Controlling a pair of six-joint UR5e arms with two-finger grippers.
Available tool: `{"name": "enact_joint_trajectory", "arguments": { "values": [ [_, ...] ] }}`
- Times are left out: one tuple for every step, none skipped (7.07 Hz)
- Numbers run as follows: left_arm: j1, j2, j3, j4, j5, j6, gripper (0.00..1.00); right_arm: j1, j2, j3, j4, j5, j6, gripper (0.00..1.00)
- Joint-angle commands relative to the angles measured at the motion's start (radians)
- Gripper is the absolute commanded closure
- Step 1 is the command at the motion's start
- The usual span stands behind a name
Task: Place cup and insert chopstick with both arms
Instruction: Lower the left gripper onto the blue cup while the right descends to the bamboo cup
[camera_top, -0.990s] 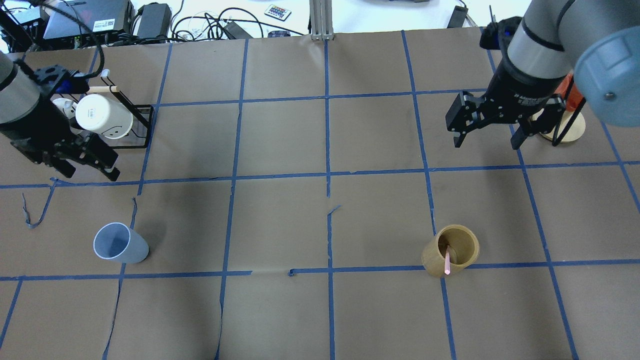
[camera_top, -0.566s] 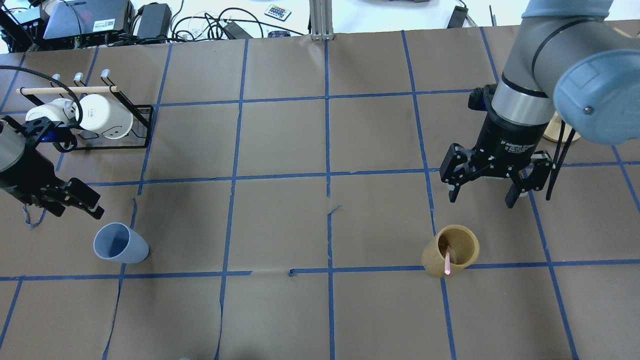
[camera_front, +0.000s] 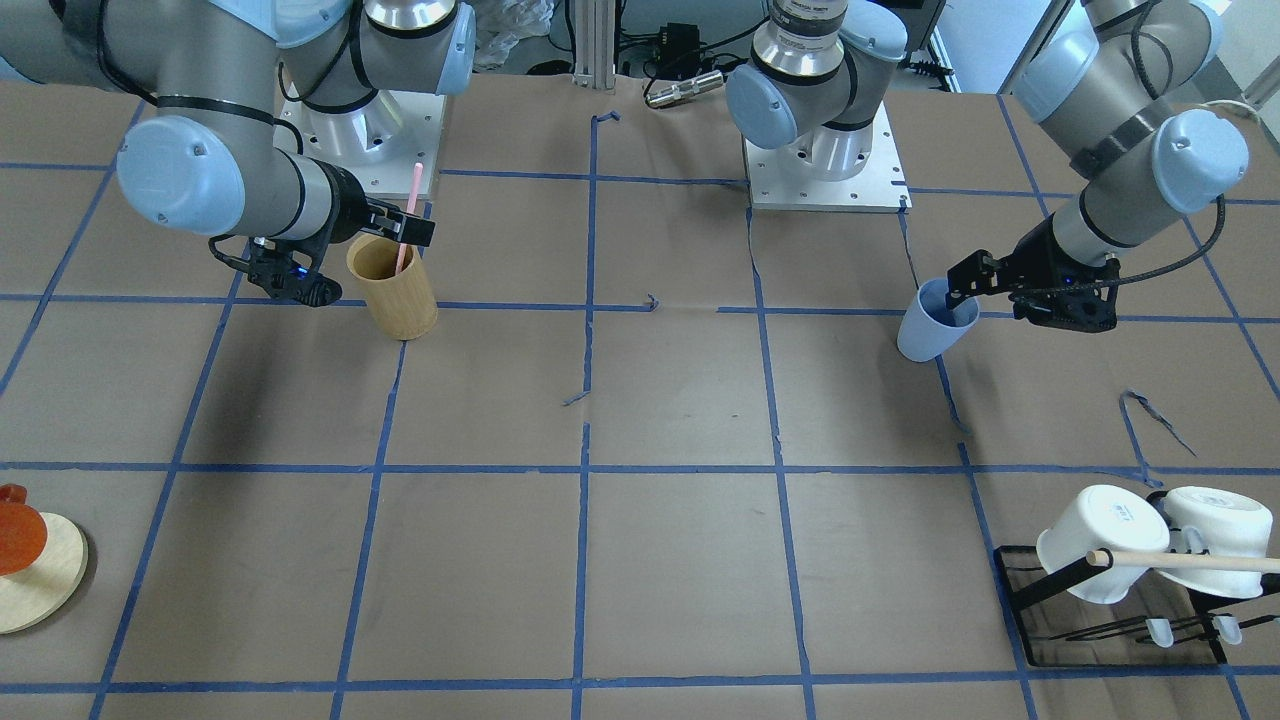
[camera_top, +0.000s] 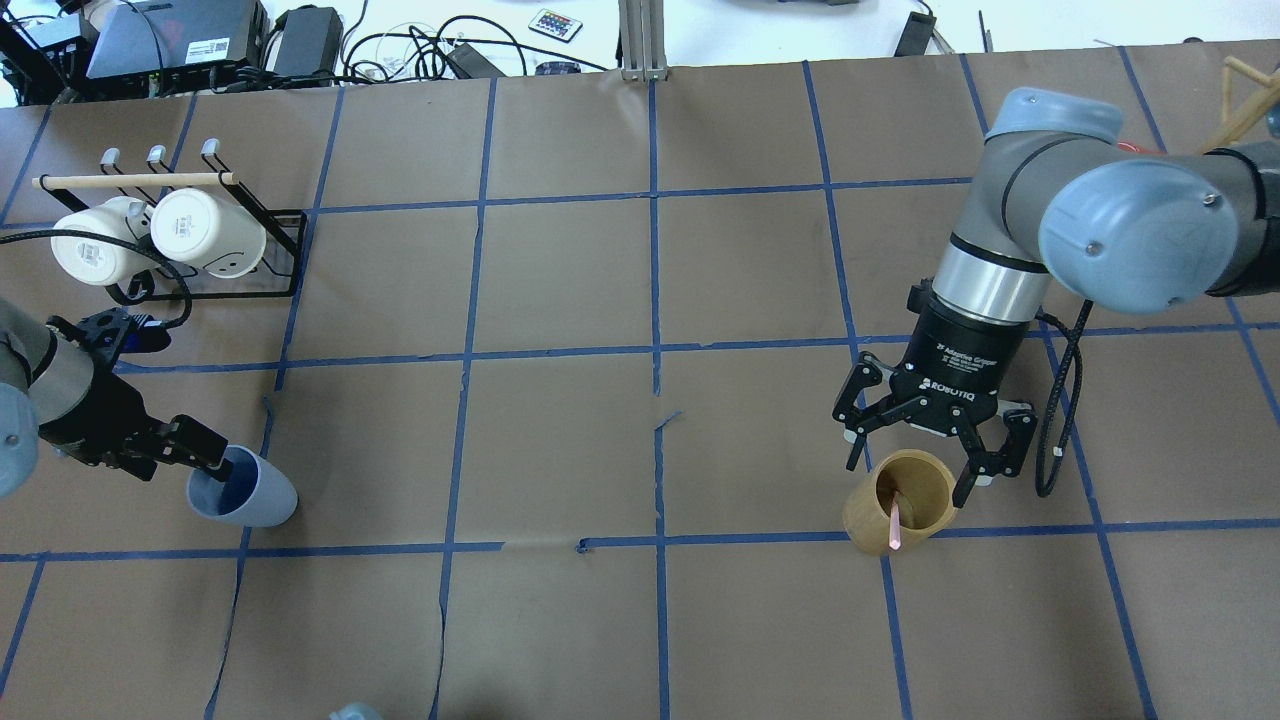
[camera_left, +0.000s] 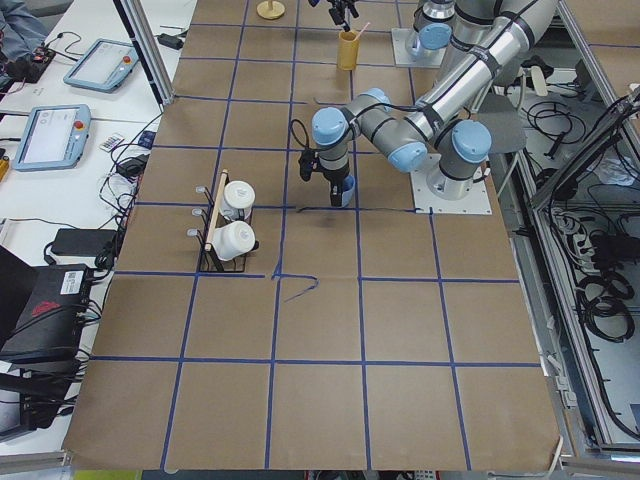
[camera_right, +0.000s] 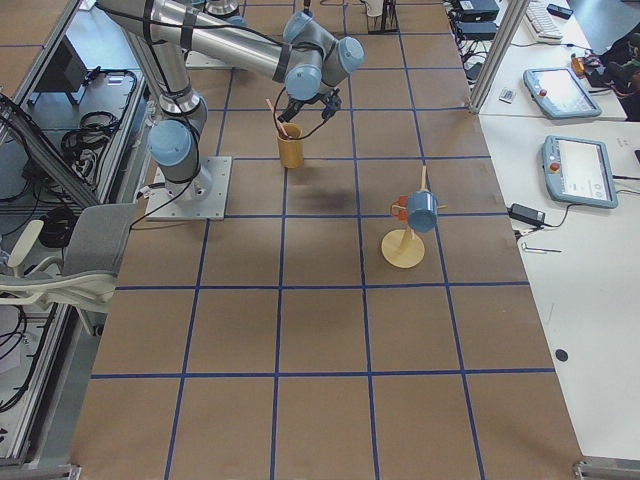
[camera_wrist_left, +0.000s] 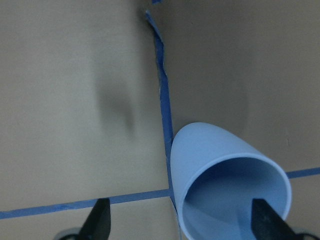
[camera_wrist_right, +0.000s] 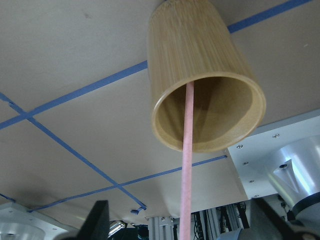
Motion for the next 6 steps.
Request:
{"name": "enact_joint_trajectory", "arguments": {
  "values": [
    [0.001,-0.015,-0.011,0.018,-0.001,0.003,0.08,0.001,0.006,0.039,0.003,0.023,0.120,0.15],
    [0.002,-0.024,-0.013,0.013,0.005,0.015,0.24,0.001,0.006,0.057,0.003,0.023,0.144,0.25],
    [0.002,-0.030,-0.011,0.013,0.008,0.015,0.69,0.001,0.006,0.068,0.006,0.023,0.159,0.31],
    [0.002,-0.031,-0.010,0.013,0.007,0.024,0.94,0.003,0.004,0.078,0.006,0.024,0.177,0.31],
    [0.001,-0.038,-0.010,0.013,0.004,0.040,1.00,0.003,0.001,0.078,0.018,0.056,0.199,0.30],
    [-0.009,-0.038,-0.007,0.016,-0.007,0.032,1.00,0.004,-0.002,0.079,0.038,0.076,0.208,0.31]
  ]
}}
